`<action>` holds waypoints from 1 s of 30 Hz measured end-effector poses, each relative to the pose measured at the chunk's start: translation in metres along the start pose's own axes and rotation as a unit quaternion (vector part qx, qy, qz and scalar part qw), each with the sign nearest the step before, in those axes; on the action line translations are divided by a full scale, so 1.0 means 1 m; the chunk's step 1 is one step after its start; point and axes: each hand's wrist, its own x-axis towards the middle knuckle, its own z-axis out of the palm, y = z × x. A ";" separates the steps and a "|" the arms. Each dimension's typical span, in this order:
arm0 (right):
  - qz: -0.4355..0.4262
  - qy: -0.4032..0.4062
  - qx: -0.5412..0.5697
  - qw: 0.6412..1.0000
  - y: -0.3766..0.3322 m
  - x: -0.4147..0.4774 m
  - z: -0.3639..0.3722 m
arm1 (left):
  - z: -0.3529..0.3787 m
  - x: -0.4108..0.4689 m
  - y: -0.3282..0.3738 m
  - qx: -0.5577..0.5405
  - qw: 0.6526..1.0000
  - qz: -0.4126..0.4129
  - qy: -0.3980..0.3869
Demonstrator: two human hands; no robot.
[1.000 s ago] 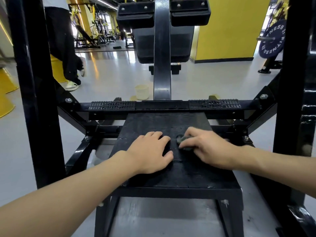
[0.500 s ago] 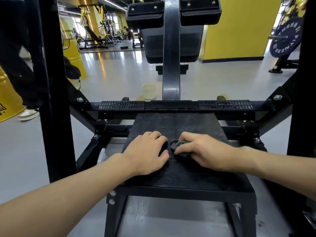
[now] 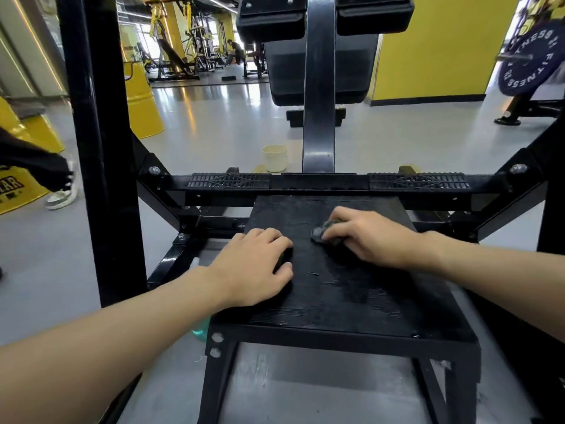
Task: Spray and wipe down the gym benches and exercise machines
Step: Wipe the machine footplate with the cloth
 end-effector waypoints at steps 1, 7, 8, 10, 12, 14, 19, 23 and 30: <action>0.019 0.006 -0.004 1.000 0.000 0.005 0.001 | 0.000 -0.002 -0.002 0.003 1.000 -0.002 0.000; -0.078 -0.056 0.031 0.995 -0.059 0.000 0.012 | 0.004 -0.007 -0.013 0.006 1.000 -0.001 0.023; -0.079 -0.061 0.024 0.995 -0.052 0.003 0.008 | 0.004 -0.007 -0.014 0.004 1.000 0.000 0.029; -0.042 -0.039 0.015 0.998 -0.027 0.016 0.008 | 0.005 -0.009 -0.020 -0.011 0.999 -0.006 0.035; 0.019 -0.013 0.003 1.000 -0.011 0.027 0.008 | 0.006 -0.012 -0.025 -0.030 0.999 -0.018 0.037; 0.039 0.000 0.001 0.999 -0.021 0.033 0.014 | 0.007 -0.015 -0.031 -0.047 0.998 -0.027 0.034; -0.063 -0.055 0.050 0.995 -0.063 0.020 0.021 | 0.009 -0.016 -0.035 -0.073 0.996 -0.035 0.024; -0.046 -0.045 0.006 0.998 -0.036 0.020 0.020 | 0.009 -0.015 -0.034 -0.087 0.995 -0.040 0.015; -0.032 -0.011 0.000 0.999 -0.020 0.039 0.022 | 0.010 -0.016 -0.037 -0.108 0.993 -0.041 0.012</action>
